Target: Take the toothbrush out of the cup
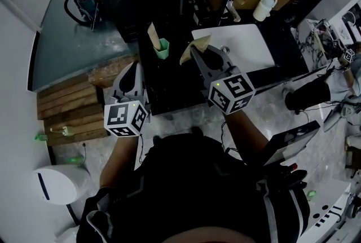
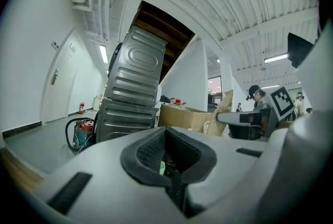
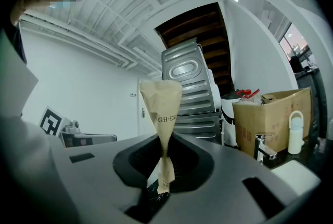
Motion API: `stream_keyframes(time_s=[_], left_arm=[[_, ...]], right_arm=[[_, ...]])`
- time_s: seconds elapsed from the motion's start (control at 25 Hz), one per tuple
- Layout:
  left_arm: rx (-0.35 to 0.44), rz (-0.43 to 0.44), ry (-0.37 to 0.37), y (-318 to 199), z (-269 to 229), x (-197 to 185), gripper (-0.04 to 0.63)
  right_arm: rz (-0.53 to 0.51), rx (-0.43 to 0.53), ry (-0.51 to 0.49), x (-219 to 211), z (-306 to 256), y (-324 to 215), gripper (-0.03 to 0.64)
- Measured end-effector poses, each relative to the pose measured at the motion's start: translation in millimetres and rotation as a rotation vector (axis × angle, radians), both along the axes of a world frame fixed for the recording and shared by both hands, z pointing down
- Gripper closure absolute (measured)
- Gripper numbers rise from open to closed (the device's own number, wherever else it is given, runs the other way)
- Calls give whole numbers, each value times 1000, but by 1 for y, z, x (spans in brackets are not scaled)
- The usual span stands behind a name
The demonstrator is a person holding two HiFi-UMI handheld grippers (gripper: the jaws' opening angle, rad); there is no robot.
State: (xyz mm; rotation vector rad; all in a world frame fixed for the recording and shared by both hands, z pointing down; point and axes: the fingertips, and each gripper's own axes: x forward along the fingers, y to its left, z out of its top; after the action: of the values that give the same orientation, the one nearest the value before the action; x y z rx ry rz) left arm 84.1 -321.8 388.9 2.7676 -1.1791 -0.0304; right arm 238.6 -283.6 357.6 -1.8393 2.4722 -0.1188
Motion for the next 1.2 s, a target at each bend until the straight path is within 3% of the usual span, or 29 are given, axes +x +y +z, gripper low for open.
stream_keyframes(time_s=[0.2, 0.4, 0.64, 1.0, 1.2], left_arm=[[32, -8, -12, -17, -4, 13, 592], [-4, -8, -24, -49, 9, 31, 466], [-60, -5, -92, -96, 51, 57, 408], [-121, 7, -150, -142, 114, 86, 394], [-133, 26, -142, -151, 132, 94, 396]], right_arm=[[6, 0, -1, 4, -1, 2, 568], [24, -10, -8, 15, -1, 6, 568], [50, -31, -3, 28, 7, 9, 568], [94, -72, -2, 37, 37, 14, 568], [123, -93, -1, 40, 49, 20, 568]])
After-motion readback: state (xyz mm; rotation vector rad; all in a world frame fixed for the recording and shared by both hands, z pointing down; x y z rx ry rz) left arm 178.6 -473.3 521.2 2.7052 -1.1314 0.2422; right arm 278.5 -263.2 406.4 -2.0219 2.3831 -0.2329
